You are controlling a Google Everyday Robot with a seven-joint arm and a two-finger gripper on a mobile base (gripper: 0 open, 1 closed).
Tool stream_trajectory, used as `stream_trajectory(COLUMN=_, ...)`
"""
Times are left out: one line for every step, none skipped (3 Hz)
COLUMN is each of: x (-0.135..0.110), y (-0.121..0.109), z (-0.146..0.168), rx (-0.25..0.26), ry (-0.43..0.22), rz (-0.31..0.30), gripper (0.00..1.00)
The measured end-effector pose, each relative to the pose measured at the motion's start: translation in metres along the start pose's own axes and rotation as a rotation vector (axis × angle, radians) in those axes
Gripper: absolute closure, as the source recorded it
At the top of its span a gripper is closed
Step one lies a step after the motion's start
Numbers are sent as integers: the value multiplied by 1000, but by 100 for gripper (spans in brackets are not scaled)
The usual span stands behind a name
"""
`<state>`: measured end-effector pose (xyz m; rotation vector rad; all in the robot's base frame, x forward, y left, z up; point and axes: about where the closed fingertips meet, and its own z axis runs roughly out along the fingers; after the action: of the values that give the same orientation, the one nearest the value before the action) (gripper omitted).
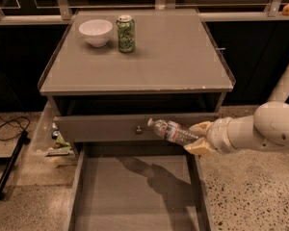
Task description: Pick water bottle from middle drawer and place on counter
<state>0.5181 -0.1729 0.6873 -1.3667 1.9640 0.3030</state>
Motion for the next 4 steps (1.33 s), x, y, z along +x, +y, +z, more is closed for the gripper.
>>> stream_trajectory(x=-6, y=-1, z=-5, rx=7, ry=1, rz=-11, gripper=100)
stream_trajectory(x=-7, y=4, z=1, rx=-18, ry=22, rz=-10, gripper=100)
stream_trajectory(x=-37, y=14, z=-13, rx=-57, ry=34, rz=-77, gripper=100)
stream_trajectory(x=-71, y=22, z=-38, rx=-94, ry=100, rz=-172, gripper=100)
